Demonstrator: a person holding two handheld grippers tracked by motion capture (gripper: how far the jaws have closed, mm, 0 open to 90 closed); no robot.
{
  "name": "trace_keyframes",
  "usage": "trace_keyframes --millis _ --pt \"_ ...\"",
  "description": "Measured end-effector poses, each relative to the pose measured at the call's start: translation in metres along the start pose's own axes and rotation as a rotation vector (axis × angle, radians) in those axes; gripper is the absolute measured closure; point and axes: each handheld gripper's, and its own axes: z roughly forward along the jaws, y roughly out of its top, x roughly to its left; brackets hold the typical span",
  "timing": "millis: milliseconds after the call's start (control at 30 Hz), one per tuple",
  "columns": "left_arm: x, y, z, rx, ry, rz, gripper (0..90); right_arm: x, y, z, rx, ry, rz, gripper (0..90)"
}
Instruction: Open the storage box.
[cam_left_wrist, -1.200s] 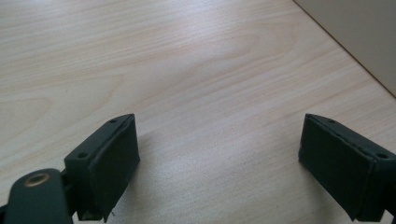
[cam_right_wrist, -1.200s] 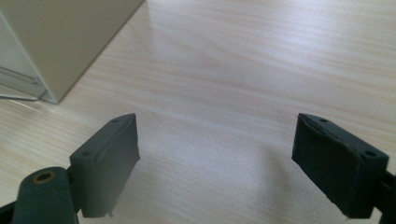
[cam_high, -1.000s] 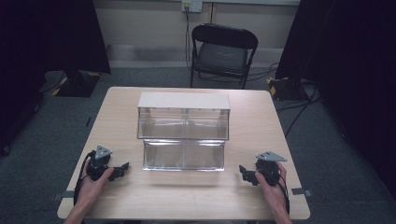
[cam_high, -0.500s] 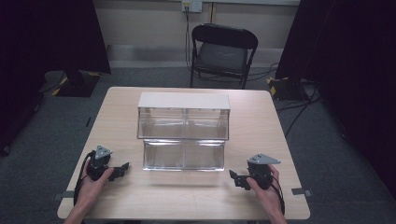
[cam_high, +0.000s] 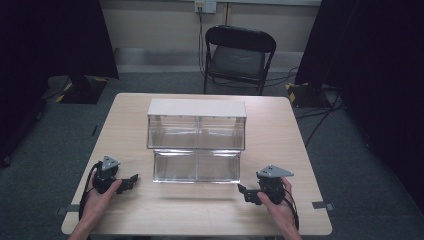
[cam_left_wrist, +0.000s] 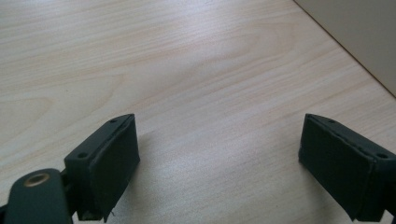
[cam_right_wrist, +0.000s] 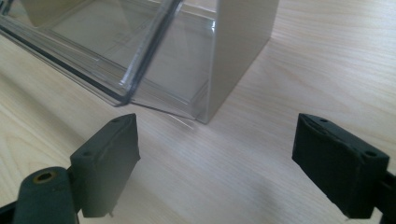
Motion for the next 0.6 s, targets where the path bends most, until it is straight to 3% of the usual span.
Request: trace_keyframes --millis 600 --pt "0.000 0.000 0.000 0.000 0.000 0.000 11.6 0.011 0.008 0.012 -0.012 0.038 -0.007 14.1"
